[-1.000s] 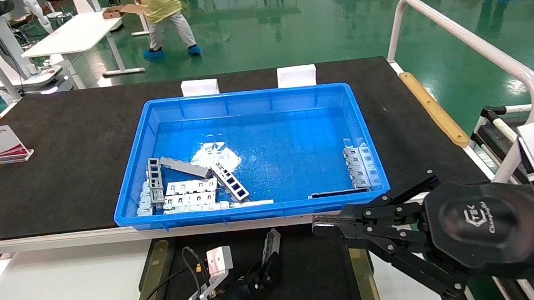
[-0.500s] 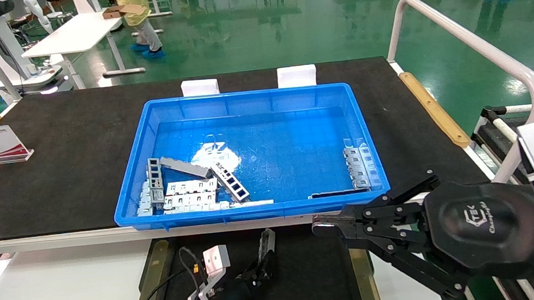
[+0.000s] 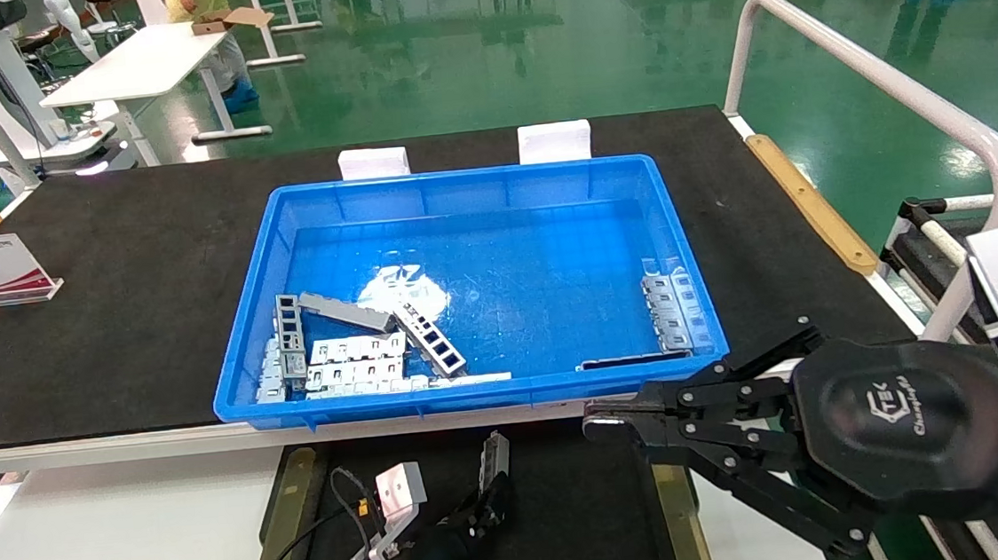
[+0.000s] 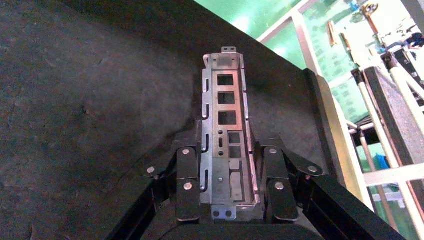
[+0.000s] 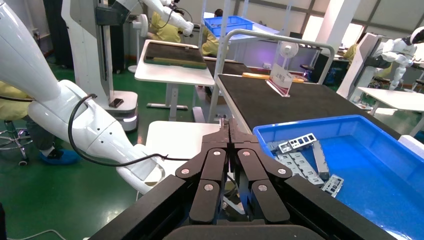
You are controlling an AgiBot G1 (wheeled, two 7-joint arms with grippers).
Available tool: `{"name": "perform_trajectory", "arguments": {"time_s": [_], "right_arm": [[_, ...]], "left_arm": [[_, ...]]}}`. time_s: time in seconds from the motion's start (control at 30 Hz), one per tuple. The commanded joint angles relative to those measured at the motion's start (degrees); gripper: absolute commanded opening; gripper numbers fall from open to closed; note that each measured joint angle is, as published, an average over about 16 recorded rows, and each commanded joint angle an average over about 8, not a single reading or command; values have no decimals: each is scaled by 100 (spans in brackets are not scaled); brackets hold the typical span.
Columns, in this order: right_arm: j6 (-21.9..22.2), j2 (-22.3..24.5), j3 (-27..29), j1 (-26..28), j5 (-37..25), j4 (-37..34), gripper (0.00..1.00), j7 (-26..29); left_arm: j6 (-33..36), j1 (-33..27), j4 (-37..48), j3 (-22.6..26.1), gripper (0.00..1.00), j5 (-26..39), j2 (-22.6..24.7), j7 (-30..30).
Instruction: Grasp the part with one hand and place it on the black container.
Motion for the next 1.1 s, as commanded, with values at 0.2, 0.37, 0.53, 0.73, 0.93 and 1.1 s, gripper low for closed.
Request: {"name": "perform_trajectory", "arguments": {"time_s": [0.2, 0.37, 0.53, 0.73, 0.93, 1.1], "right_arm": [[0, 0, -1, 0, 0, 0, 100, 0], [0, 0, -1, 0, 1, 0, 100, -1], [1, 1, -1, 0, 1, 0, 100, -1], [1, 1, -2, 1, 1, 0, 100, -1], [1, 1, -2, 1, 2, 0, 100, -1], [1, 1, -3, 1, 2, 0, 100, -1]], "left_arm": [[34, 6, 0, 4, 100, -145, 3, 110], [101, 17, -14, -17, 100, -223, -1, 247], [237, 41, -10, -64, 100, -252, -20, 459], [579, 87, 40, -100, 100, -210, -77, 772], [1137, 103, 125, 61, 100, -75, -237, 915], [1733, 17, 168, 449, 100, 156, -551, 754]]}}
